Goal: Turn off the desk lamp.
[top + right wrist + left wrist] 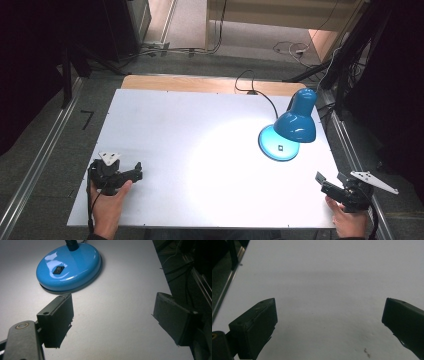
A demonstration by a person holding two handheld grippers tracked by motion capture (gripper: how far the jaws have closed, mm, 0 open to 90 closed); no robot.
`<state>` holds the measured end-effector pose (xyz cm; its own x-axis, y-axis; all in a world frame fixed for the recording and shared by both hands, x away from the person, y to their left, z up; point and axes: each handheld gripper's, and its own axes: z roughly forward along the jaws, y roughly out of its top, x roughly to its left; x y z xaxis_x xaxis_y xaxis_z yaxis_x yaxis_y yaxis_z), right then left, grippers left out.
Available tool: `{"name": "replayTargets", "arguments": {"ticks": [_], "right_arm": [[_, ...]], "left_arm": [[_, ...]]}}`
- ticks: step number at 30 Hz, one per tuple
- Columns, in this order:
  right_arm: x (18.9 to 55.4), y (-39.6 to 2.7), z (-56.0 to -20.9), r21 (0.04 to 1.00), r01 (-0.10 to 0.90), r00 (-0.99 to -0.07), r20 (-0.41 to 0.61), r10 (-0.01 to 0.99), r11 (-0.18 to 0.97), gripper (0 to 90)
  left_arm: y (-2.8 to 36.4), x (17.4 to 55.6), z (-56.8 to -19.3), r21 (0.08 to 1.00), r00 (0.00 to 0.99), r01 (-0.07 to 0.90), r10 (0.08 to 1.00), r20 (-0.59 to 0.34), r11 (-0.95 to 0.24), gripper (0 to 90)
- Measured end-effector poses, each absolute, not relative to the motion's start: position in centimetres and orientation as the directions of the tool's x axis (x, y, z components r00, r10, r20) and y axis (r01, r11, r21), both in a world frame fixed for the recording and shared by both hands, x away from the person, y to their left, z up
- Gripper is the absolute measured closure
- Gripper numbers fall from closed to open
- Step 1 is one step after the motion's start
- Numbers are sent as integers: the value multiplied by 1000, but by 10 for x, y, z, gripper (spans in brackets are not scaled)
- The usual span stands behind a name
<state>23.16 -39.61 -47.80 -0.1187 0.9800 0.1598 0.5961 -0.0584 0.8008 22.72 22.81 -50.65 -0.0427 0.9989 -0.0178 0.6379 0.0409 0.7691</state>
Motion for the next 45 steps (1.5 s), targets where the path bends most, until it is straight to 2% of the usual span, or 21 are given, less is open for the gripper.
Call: {"name": "replayTargets", "arguments": {"ticks": [18, 45], "right_arm": [[244, -378, -483, 788, 616, -144, 132, 981, -16, 149], [258, -358, -485, 794, 608, -180, 96, 979, 34, 148]], "left_arm": [[219, 221, -501, 798, -9, 603, 1000, -16, 18, 4], [226, 219, -498, 802, -28, 595, 999, -45, 53, 7]]}}
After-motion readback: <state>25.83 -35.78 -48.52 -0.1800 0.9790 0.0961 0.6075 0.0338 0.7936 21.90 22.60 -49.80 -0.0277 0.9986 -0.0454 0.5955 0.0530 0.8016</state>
